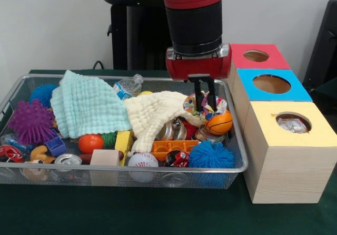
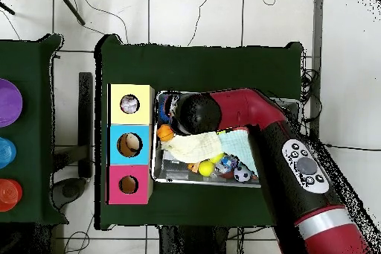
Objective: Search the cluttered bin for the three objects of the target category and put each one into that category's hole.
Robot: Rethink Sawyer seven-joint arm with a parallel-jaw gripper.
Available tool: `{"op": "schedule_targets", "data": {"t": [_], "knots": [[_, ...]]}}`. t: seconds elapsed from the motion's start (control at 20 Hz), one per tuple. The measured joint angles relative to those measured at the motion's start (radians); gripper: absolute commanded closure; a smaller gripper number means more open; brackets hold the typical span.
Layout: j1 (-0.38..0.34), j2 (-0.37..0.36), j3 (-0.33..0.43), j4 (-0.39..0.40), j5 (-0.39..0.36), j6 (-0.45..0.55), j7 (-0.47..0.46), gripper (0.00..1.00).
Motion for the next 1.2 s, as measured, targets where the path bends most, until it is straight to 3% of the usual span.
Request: {"op": "schedule_targets", "data": {"t": [0.5,1.2], "knots": [[0.071,-0.027,-0.057,0.018,0.067,0.0,0.0,1.0],[0.241,-0.03,-0.168,0.028,0.164,0.0,0.0,1.0]]}}
